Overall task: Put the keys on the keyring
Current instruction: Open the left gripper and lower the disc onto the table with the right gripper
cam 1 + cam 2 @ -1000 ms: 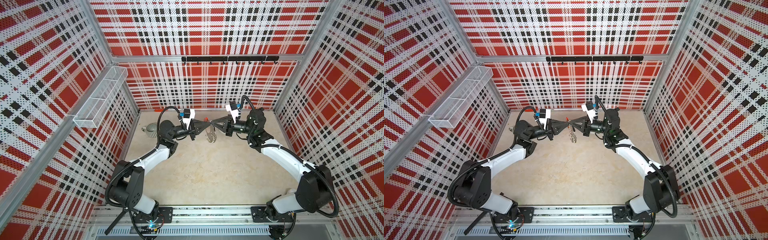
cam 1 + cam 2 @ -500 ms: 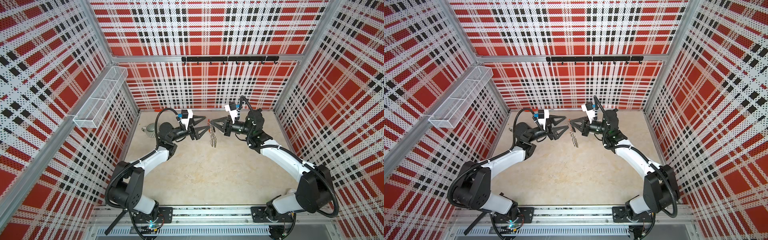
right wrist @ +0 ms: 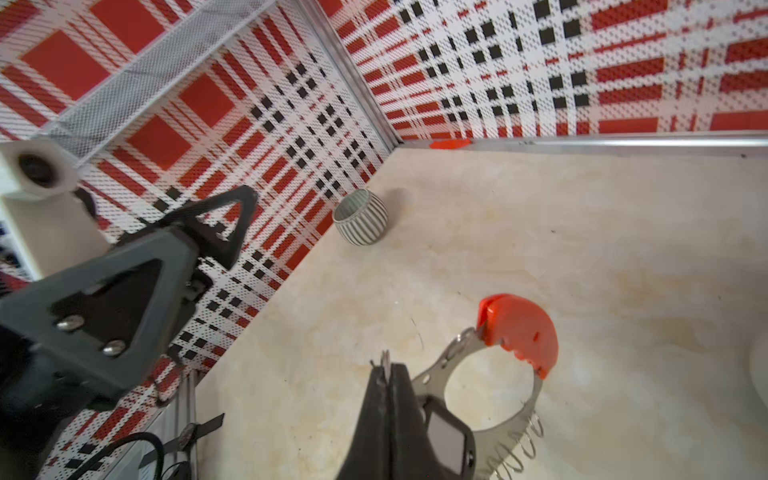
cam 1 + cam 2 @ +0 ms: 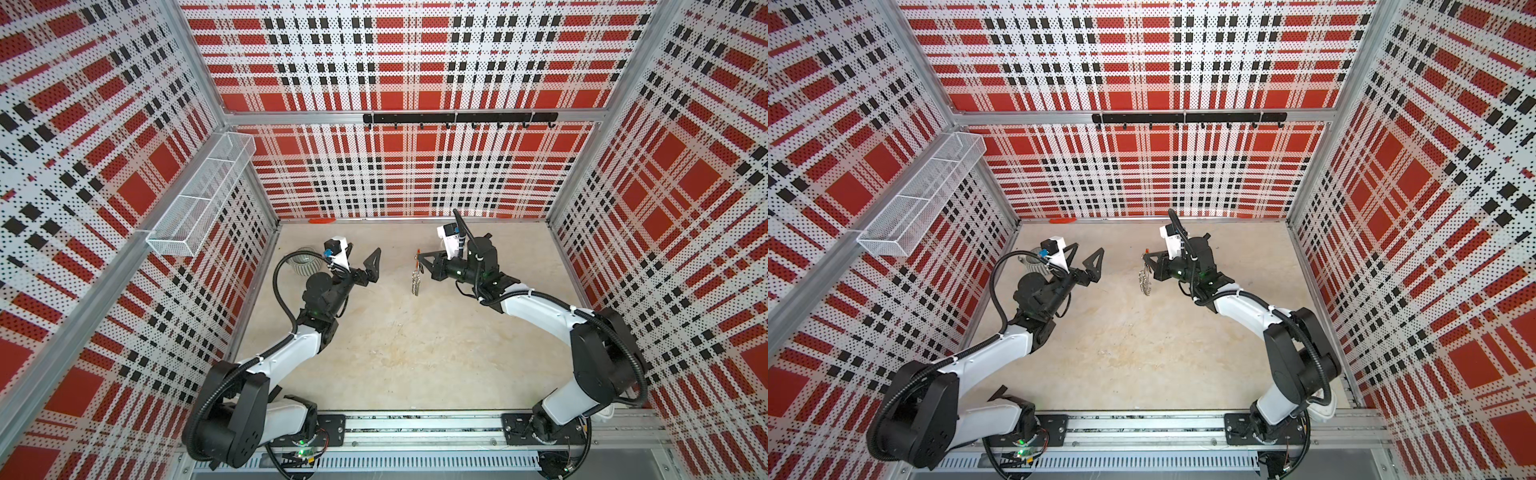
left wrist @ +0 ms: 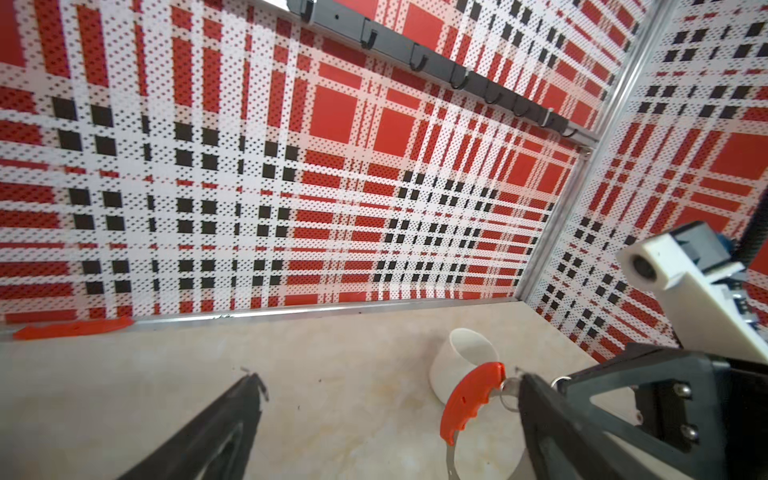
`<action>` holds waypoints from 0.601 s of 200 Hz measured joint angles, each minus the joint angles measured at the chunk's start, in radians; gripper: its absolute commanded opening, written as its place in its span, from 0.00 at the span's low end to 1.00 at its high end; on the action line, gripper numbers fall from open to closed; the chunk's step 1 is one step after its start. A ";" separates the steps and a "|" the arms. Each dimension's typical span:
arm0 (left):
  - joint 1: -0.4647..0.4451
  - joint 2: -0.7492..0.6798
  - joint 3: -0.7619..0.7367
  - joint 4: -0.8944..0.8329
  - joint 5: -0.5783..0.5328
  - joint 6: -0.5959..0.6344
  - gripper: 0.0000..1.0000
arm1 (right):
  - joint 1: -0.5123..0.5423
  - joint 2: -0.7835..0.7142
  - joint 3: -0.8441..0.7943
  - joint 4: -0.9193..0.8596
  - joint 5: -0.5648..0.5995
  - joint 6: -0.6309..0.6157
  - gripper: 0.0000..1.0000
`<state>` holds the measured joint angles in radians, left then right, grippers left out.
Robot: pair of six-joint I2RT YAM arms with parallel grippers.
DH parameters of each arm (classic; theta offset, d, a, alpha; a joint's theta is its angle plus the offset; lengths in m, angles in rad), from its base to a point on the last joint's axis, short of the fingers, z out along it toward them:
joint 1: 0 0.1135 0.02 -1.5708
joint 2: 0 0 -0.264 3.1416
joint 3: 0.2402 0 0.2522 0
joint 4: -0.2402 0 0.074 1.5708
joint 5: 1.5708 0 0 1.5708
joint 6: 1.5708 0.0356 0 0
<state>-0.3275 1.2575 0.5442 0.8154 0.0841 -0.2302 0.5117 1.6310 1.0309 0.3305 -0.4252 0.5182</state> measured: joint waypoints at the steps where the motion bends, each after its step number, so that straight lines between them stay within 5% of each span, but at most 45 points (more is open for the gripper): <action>1: 0.000 -0.001 -0.001 -0.001 0.001 0.000 0.98 | 0.000 0.005 0.001 0.000 -0.009 -0.002 0.00; 74: -0.010 -0.039 -0.058 -0.024 -0.042 -0.004 0.98 | 0.011 0.269 0.193 0.045 0.042 0.093 0.00; 120: -0.013 -0.037 -0.069 -0.027 -0.045 -0.005 0.98 | -0.013 0.304 0.106 0.076 0.050 0.100 0.00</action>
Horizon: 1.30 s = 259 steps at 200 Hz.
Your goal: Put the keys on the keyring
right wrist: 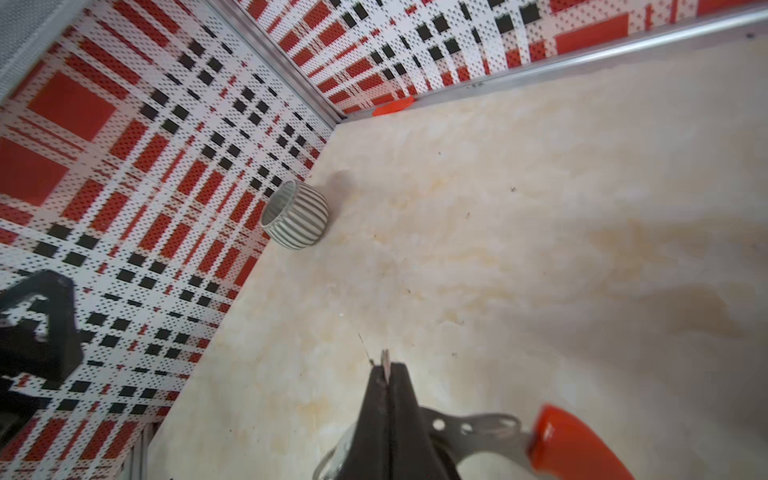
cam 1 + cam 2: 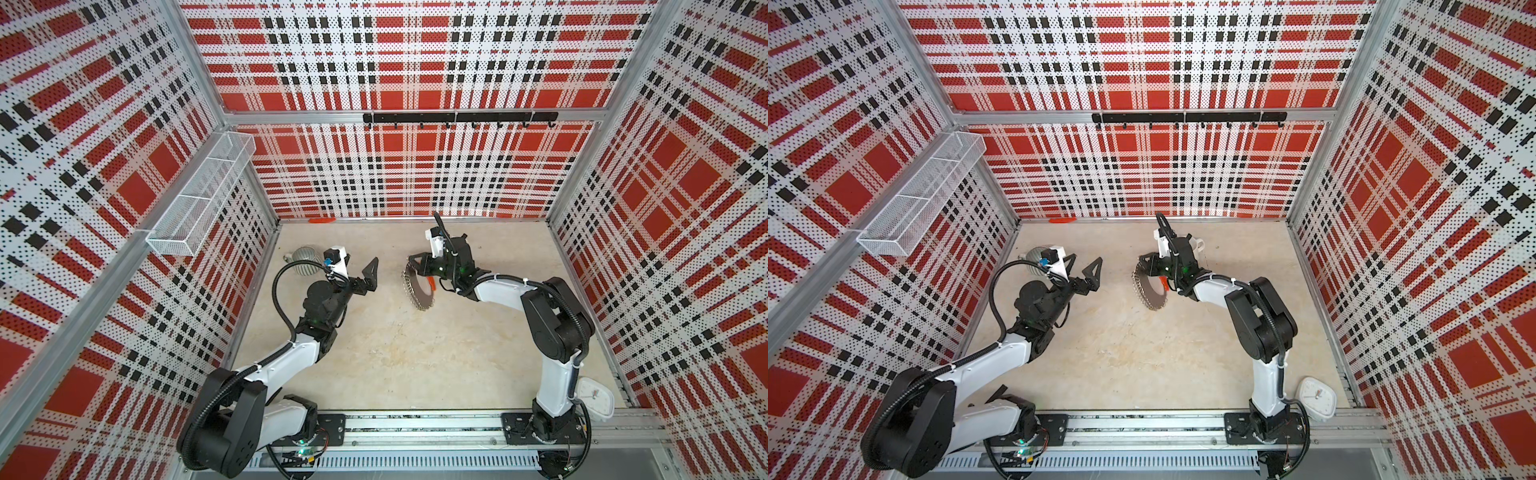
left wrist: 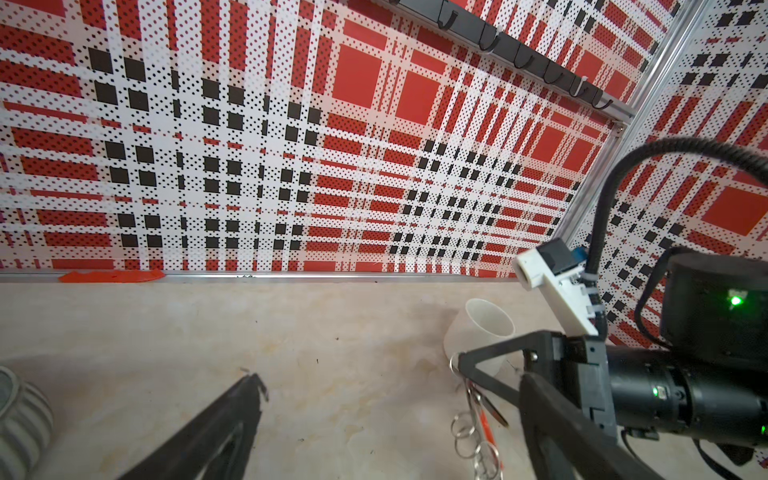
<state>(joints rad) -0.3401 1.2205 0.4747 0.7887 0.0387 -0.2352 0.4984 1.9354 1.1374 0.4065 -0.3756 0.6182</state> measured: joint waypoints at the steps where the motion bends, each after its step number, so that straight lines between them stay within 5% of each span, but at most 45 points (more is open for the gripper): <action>1: 0.000 0.000 0.000 0.000 0.000 0.000 0.98 | -0.002 0.000 -0.007 0.003 -0.015 0.000 0.00; 71: -0.018 0.101 0.031 -0.006 0.009 0.000 0.98 | -0.103 -0.001 -0.251 -0.021 0.000 -0.057 0.00; 92: -0.027 0.112 0.038 -0.006 0.005 0.000 0.98 | -0.101 -0.015 -0.250 -0.027 0.010 -0.069 0.47; 102: -0.029 0.112 0.039 -0.006 -0.003 0.001 0.98 | -0.101 -0.037 -0.252 -0.036 0.031 -0.082 0.61; 135: -0.033 0.085 0.039 -0.049 -0.163 0.013 0.98 | -0.100 -0.265 -0.318 -0.057 0.202 -0.159 0.85; 156: -0.033 0.054 0.035 -0.076 -0.325 0.051 0.98 | -0.103 -0.455 -0.372 -0.031 0.456 -0.250 0.99; 180: -0.032 0.029 -0.012 -0.055 -0.500 0.143 0.98 | -0.168 -0.533 -0.397 0.032 0.773 -0.317 1.00; 206: -0.021 0.040 -0.106 0.020 -0.634 0.274 0.98 | -0.288 -0.471 -0.428 0.050 0.970 -0.388 1.00; 259: 0.043 0.156 -0.185 0.166 -0.744 0.364 0.98 | -0.315 -0.372 -0.707 0.317 1.033 -0.523 1.00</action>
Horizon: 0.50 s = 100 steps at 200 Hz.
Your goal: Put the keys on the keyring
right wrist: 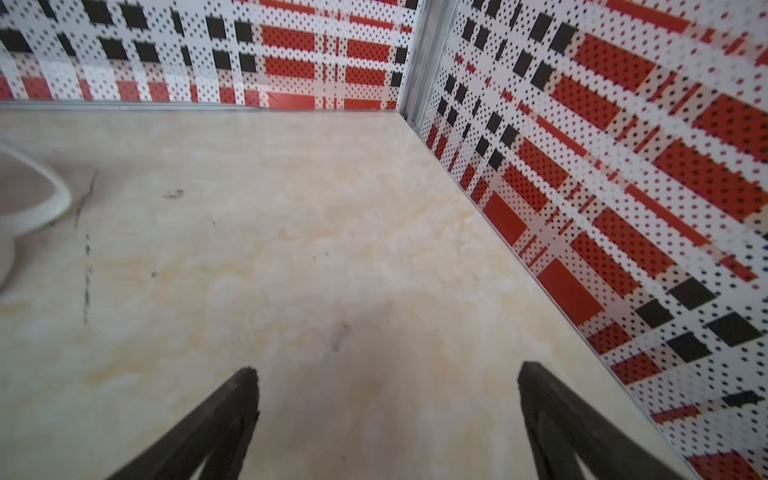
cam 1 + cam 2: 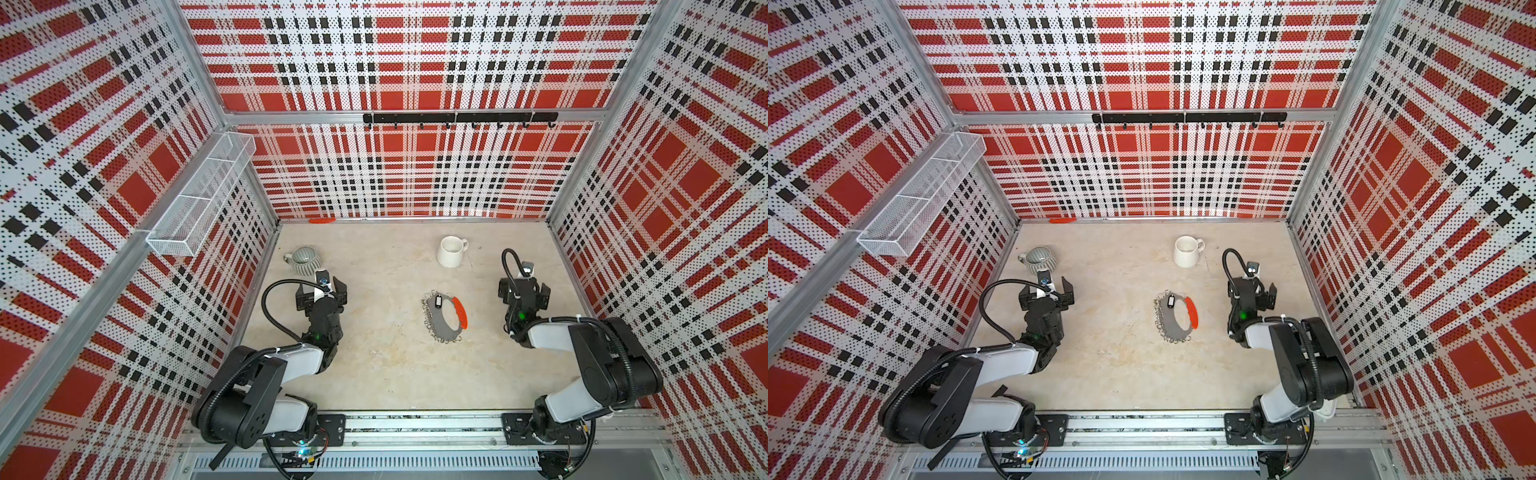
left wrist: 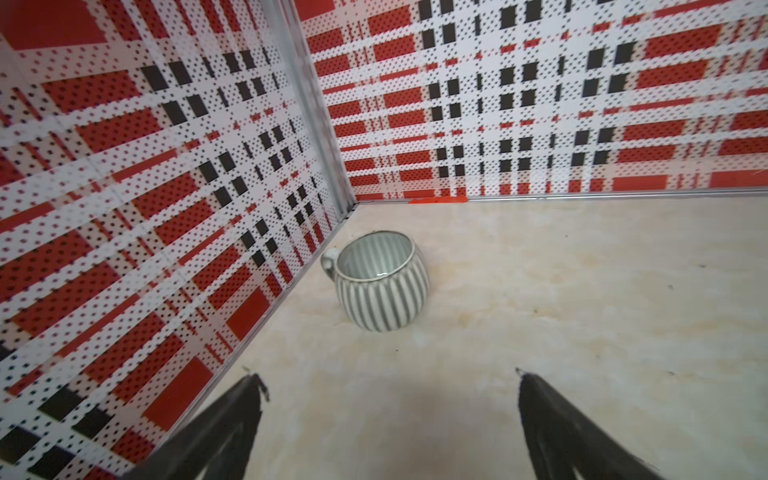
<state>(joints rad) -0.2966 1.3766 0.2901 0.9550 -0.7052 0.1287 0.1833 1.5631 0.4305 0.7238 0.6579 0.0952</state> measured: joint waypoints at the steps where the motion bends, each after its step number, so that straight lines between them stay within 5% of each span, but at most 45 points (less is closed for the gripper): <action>1: 0.001 0.001 0.000 0.002 0.000 0.000 0.98 | -0.001 0.003 -0.002 0.003 -0.001 -0.002 1.00; 54: 0.111 0.070 -0.034 0.169 0.029 -0.054 0.98 | -0.016 0.022 0.018 0.129 -0.058 -0.030 1.00; 100: 0.208 0.150 -0.076 0.323 0.151 -0.130 0.98 | -0.069 -0.003 -0.146 0.330 -0.203 -0.030 1.00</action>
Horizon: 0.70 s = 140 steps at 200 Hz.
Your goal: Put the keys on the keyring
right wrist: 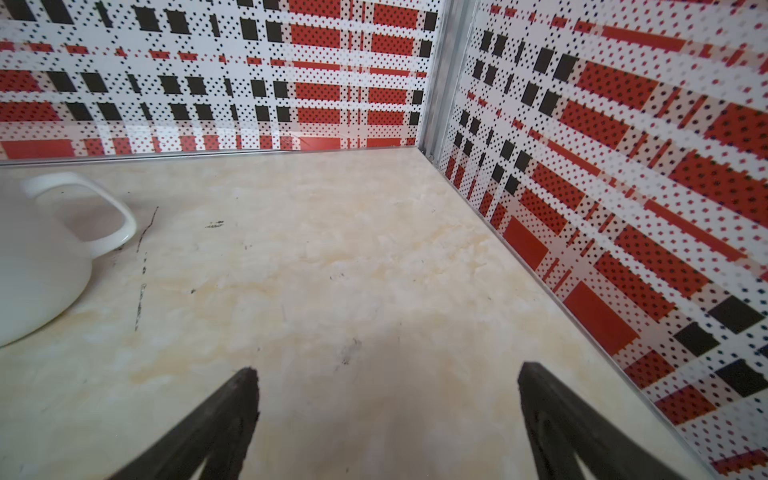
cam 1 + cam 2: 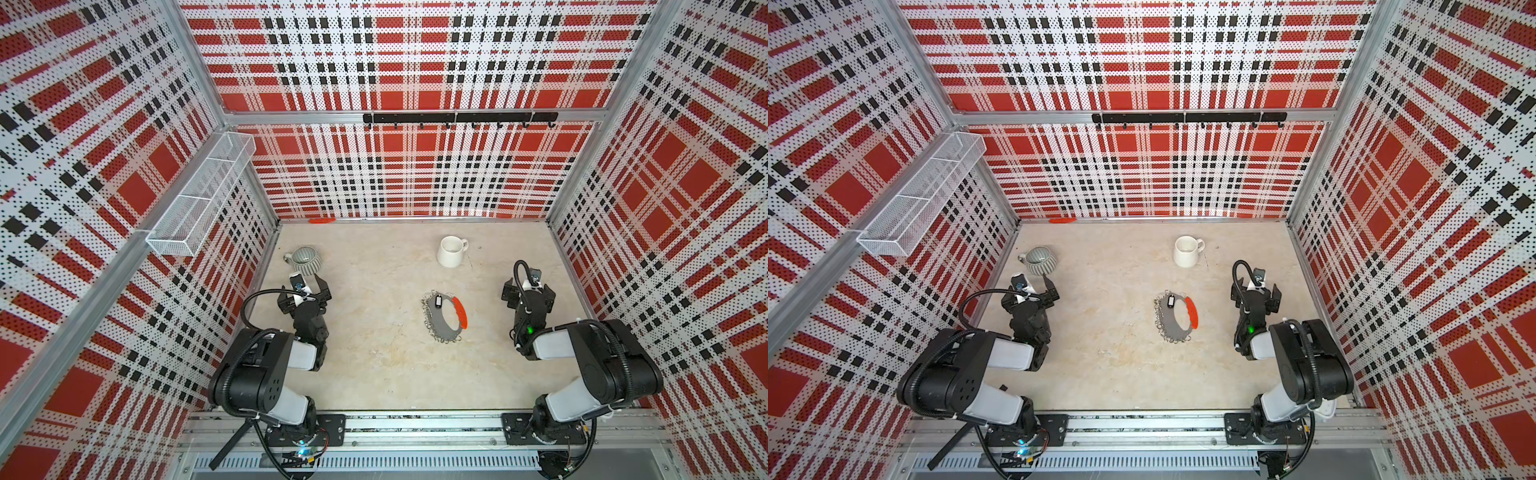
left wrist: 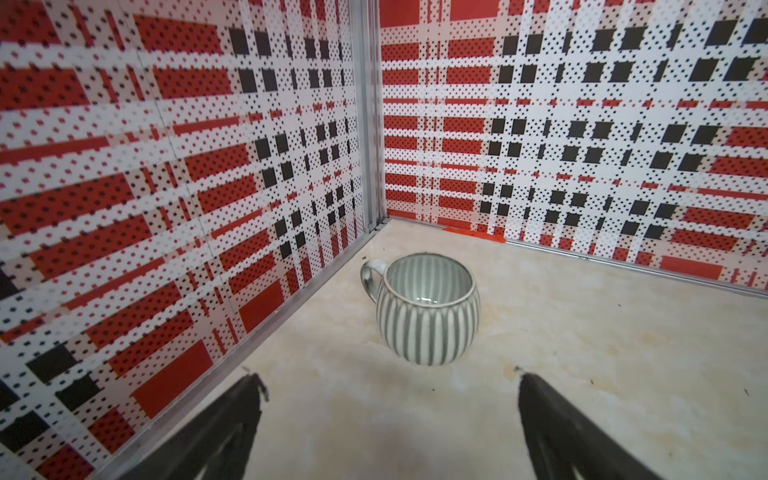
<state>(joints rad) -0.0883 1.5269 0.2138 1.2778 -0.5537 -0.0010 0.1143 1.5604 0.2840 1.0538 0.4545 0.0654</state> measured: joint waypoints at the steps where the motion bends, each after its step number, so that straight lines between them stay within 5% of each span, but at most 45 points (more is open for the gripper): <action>1: 0.002 0.001 -0.003 0.003 0.003 -0.002 0.98 | -0.002 0.001 -0.003 0.006 0.000 0.000 1.00; 40: 0.026 0.044 -0.028 0.089 0.066 -0.029 0.98 | -0.032 0.014 -0.023 0.079 -0.144 0.000 1.00; 140: 0.008 0.051 -0.028 0.173 0.076 -0.029 0.98 | -0.041 0.014 -0.012 0.097 -0.156 0.010 1.00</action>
<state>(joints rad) -0.0803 1.5776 0.1856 1.4506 -0.4782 -0.0296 0.0734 1.5742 0.2722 1.1511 0.2981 0.0753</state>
